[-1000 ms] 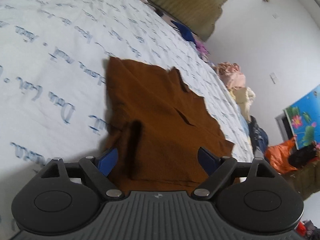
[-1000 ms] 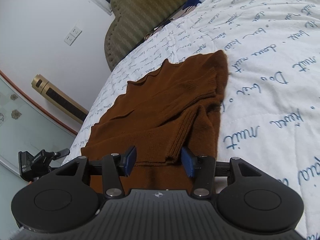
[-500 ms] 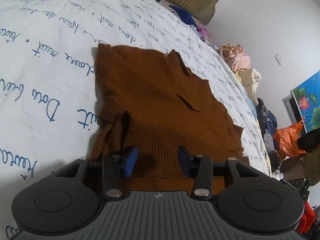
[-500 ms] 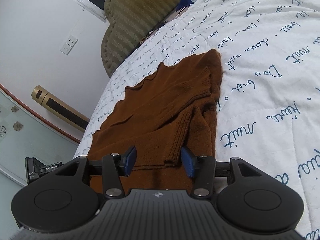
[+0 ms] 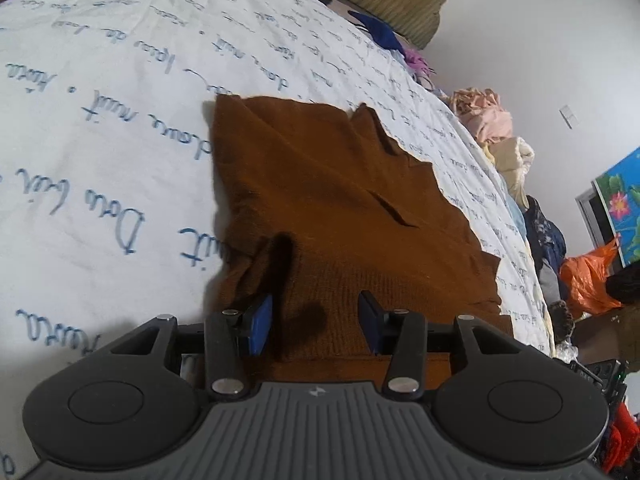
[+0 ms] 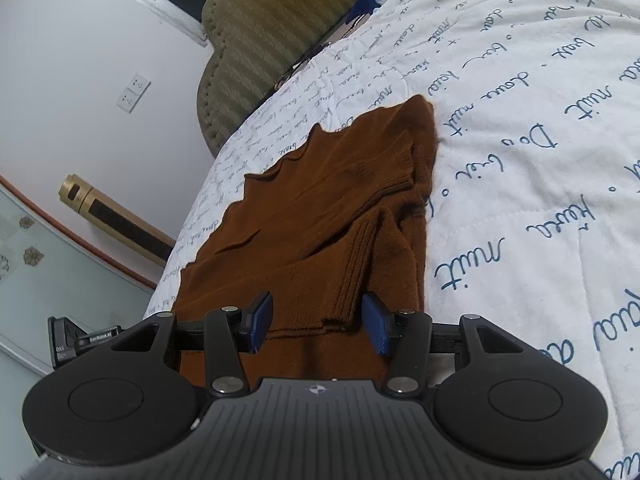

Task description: Fold small clothes

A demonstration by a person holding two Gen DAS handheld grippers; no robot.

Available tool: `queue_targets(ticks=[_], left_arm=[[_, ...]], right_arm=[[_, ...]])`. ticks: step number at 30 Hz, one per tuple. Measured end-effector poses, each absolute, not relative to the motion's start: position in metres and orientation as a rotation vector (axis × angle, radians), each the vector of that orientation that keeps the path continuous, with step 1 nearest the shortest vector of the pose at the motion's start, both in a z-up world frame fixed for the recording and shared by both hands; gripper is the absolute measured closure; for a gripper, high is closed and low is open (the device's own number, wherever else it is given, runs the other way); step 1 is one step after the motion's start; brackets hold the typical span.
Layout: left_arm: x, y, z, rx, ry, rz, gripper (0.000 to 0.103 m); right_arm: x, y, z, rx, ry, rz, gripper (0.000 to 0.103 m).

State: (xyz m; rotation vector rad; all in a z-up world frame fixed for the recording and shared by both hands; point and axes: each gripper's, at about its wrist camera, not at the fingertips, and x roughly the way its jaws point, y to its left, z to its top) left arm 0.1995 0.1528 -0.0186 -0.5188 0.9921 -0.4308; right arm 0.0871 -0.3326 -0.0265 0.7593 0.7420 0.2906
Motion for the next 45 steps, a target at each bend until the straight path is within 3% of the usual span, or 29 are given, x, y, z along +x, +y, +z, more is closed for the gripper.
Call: queue_targets(ticks=[4,6,9,17,19,21,34,45], left_arm=[[0.204,0.141,-0.020,-0.483,0.991,-0.432,0.061],[0.205,0.140,-0.022,-0.489,0.999,-0.450,0.091],[0.204,0.140,-0.024,-0.486,1.000,-0.441,0.095],[0.203,0.144,-0.025,-0.516,0.977,-0.421,0.095],[0.202,0.142,-0.024,-0.505,0.963,-0.414,0.095],[0.201,0.140,-0.022,-0.505,0.943,-0.411,0.097],[0.217,0.137,-0.006,-0.577,0.853,-0.396,0.098],[0.298,0.133,0.027,-0.638,0.791,-0.297,0.098]], right_arm=[[0.086,-0.342,-0.031,0.829,0.737,0.269,0.052],[0.086,-0.345,-0.033,0.857,0.741,0.259,0.052],[0.088,-0.348,-0.036,0.875,0.744,0.263,0.052],[0.101,-0.344,-0.041,0.869,0.773,0.291,0.052],[0.105,-0.339,-0.041,0.844,0.785,0.315,0.063],[0.115,-0.330,-0.043,0.820,0.817,0.334,0.091],[0.145,-0.290,0.018,0.567,0.655,0.339,0.092],[0.229,-0.295,0.048,0.504,0.536,0.258,0.092]])
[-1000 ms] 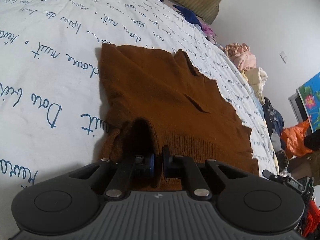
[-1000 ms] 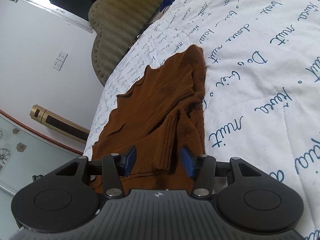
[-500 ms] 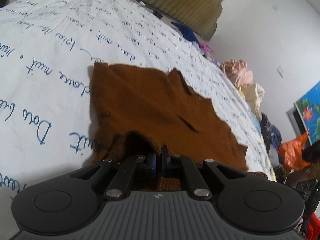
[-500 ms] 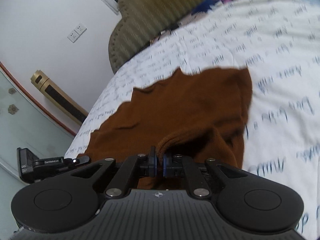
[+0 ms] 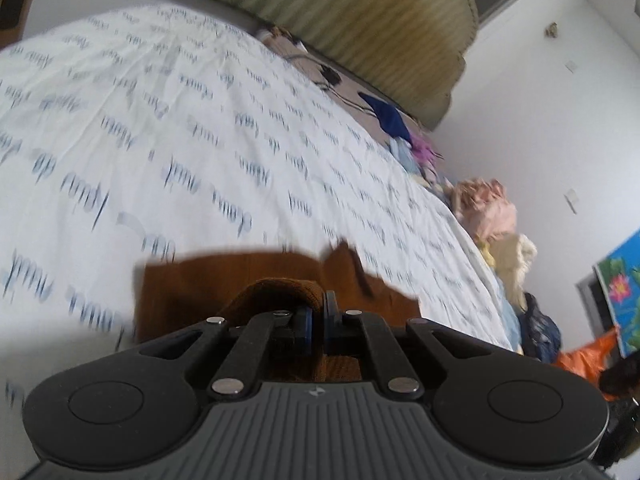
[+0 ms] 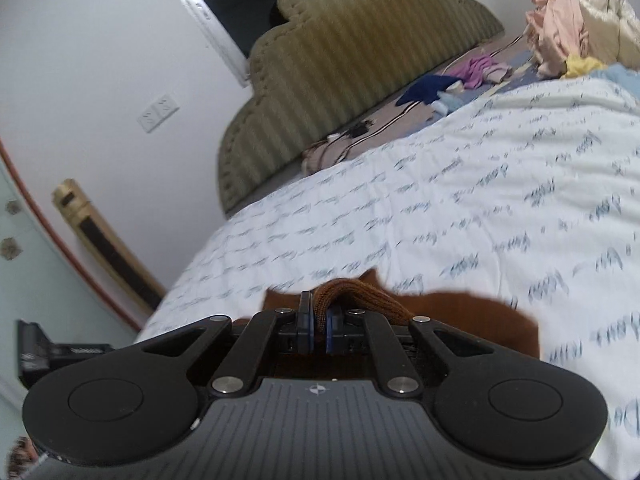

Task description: Fold small clothes

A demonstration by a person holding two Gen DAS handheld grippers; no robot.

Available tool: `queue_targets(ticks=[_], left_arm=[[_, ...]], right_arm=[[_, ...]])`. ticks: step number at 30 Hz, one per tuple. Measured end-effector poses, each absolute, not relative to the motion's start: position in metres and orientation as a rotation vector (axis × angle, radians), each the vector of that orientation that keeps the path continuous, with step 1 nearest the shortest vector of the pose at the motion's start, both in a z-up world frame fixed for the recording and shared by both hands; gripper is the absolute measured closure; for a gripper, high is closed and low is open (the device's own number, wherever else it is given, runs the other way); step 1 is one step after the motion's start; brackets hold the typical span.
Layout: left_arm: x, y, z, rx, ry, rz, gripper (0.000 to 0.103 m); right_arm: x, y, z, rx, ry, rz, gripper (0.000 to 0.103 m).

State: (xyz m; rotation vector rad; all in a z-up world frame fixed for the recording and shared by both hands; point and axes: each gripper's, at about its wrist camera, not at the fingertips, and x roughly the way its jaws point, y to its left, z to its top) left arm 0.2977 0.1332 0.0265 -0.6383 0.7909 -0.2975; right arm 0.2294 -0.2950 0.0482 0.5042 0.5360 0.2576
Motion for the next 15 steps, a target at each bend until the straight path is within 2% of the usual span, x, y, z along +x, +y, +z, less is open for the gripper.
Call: queue_targets(ticks=[7,13,15], left_arm=[[0.351,0.107,0.019,-0.601,0.808,-0.238,0.098],[0.382,0.115,-0.018,-0.706,0.917,-0.107,0.098],[0.385,0.117,-0.022,-0.720,0.924,-0.099,0.098]], right_arm=[[0.288,-0.308,0.020,0.559,0.561,0.170,0.092],[0.330,-0.330,-0.034,0.759,0.697,0.071,0.091],[0.339,-0.332,-0.051,0.806,0.743,0.052,0.087]])
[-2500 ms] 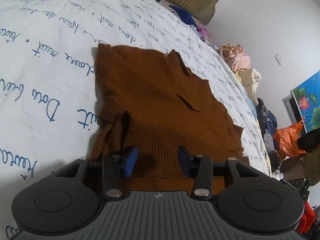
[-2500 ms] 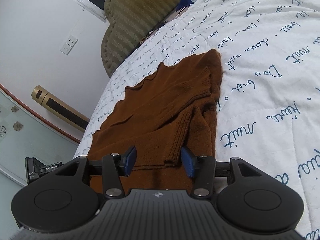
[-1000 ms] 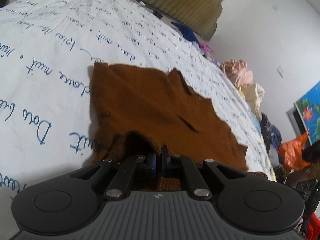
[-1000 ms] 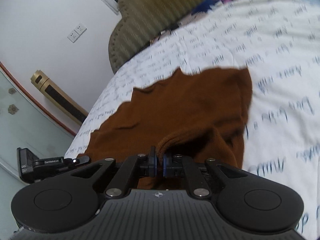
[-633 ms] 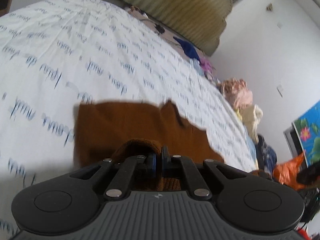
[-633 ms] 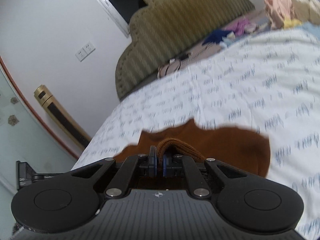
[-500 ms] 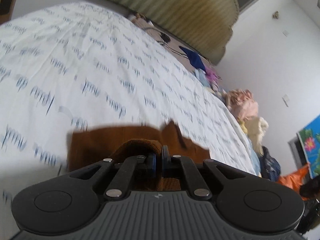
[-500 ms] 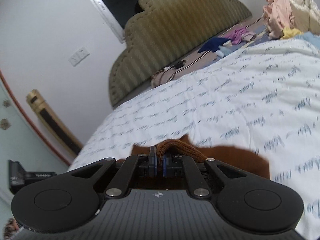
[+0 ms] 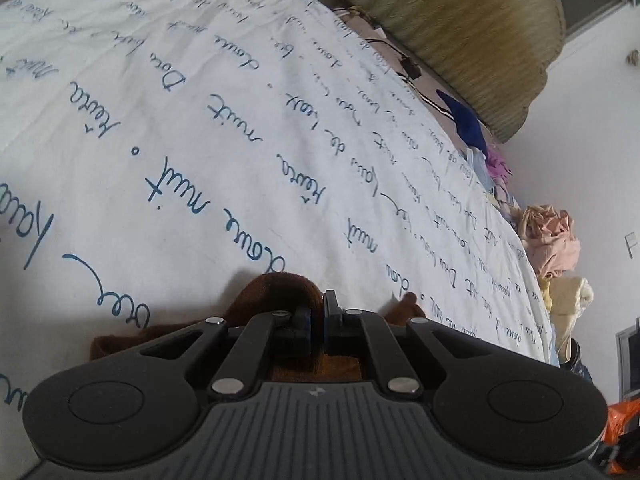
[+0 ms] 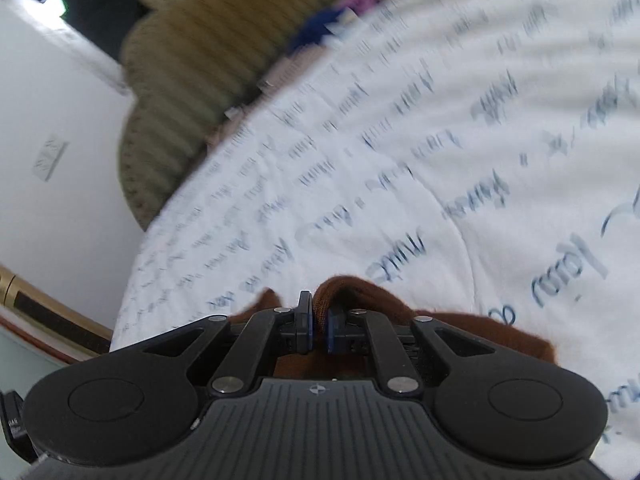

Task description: Fold small clothes

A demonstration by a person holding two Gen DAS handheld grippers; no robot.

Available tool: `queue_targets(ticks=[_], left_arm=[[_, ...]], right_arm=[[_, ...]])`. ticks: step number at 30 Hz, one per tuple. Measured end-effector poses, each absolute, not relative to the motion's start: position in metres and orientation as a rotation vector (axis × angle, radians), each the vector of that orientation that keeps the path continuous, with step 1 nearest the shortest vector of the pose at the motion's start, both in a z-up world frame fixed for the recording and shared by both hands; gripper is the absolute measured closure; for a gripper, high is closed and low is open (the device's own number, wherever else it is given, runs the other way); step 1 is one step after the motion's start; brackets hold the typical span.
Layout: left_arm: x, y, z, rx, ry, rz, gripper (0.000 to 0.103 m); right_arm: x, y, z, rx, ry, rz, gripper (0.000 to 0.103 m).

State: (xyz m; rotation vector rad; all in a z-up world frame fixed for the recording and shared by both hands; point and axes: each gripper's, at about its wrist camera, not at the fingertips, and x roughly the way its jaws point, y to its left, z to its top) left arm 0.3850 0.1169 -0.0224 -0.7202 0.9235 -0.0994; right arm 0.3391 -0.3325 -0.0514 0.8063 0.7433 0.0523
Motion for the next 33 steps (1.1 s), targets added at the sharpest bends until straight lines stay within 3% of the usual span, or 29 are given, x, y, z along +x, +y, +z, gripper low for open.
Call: queue_targets(ticks=[2,5,9,15,24,28,33], left_arm=[[0.381,0.117,-0.021,-0.692,0.919,-0.090,0.098],[0.374,0.123,-0.015,-0.702,0.906,-0.074,0.097],[0.374,0.143,0.000,-0.832,0.889,-0.088,0.097],[0.350,0.115,0.034,-0.495,0.776,-0.037,0.096],[0.281,0.048,-0.007,-0.087,0.794,-0.021,0.096],[0.267,0.034,-0.020,0.007,0.770,0.027,0.097],[0.260,0.032,-0.016,0.012,0.769,0.044,0.097]], right_arm=[[0.340,-0.334,-0.059,0.851,0.753,0.046,0.083],[0.331,-0.334,-0.050,0.842,0.693,0.026,0.063],[0.317,-0.319,-0.020,0.715,0.610,0.052,0.063],[0.316,-0.259,-0.010,0.573,0.697,0.237,0.063],[0.269,-0.196,-0.015,0.217,0.771,0.222,0.061],[0.266,-0.208,-0.035,0.230,0.795,0.229,0.061],[0.249,-0.209,-0.012,0.269,0.757,0.224,0.059]])
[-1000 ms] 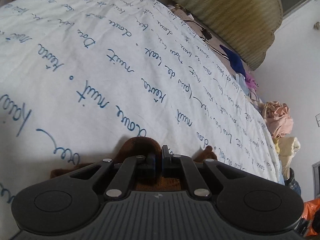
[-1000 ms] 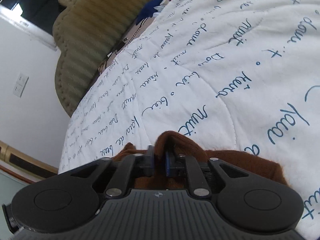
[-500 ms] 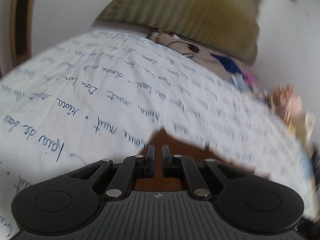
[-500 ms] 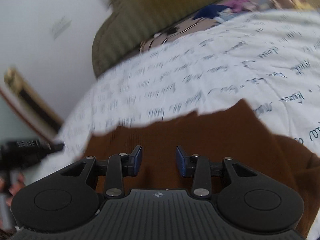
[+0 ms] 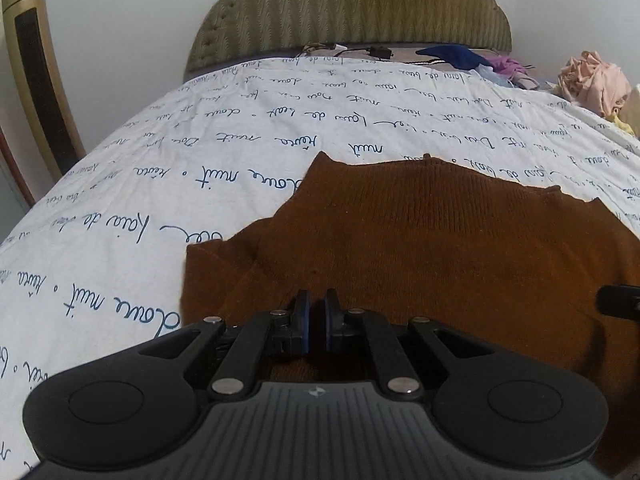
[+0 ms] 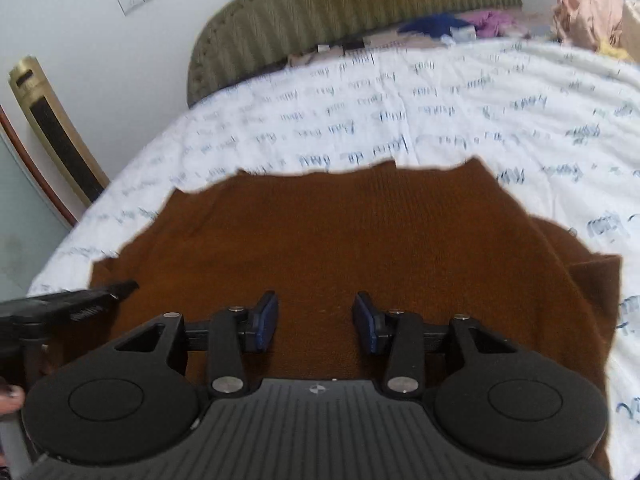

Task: Fold small clothes
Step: 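Open both grippers and press the folded sweater flat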

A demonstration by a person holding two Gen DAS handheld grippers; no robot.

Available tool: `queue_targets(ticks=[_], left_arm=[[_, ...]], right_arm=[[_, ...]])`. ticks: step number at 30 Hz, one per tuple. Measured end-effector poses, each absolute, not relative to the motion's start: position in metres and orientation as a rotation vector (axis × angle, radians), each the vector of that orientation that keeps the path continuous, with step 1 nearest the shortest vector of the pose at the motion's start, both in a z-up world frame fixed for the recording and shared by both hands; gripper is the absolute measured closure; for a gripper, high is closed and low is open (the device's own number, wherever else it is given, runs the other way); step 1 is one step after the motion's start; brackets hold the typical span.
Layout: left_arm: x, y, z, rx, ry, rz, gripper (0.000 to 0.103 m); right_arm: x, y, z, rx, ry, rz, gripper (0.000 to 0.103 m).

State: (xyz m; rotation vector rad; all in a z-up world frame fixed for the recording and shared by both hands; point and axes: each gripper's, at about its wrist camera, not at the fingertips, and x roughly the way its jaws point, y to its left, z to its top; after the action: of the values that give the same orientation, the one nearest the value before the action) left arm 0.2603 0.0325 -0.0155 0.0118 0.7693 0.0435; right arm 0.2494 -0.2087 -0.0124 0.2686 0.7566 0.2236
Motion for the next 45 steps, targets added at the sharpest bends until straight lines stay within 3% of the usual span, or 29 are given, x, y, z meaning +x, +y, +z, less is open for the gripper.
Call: queue_targets(ticks=[4,14,19,26,33,45], left_arm=[[0.256,0.038,-0.015,-0.006,0.770,0.040,0.097],[0.223,0.050,-0.018,-0.005,0.733,0.020,0.097],[0.192,0.057,-0.020,0.022,0.723,-0.002,0.097],[0.172,0.063,-0.011,0.035,0.698,-0.023,0.096],[0.167,0.062,-0.021,0.091,0.701,-0.048,0.096],[0.164,0.102,-0.009,-0.017,0.730,-0.011,0.095]], right_arm=[[0.231,-0.206,-0.015,0.239,0.763,0.215,0.051],[0.194,-0.192,-0.012,0.205,0.714,0.218,0.050],[0.169,-0.188,-0.036,0.109,0.783,0.223,0.050],[0.154,-0.229,-0.001,0.202,0.676,0.134,0.050],[0.154,-0.263,-0.035,0.196,0.802,0.063,0.050],[0.160,-0.222,0.010,0.150,0.687,0.161,0.047]])
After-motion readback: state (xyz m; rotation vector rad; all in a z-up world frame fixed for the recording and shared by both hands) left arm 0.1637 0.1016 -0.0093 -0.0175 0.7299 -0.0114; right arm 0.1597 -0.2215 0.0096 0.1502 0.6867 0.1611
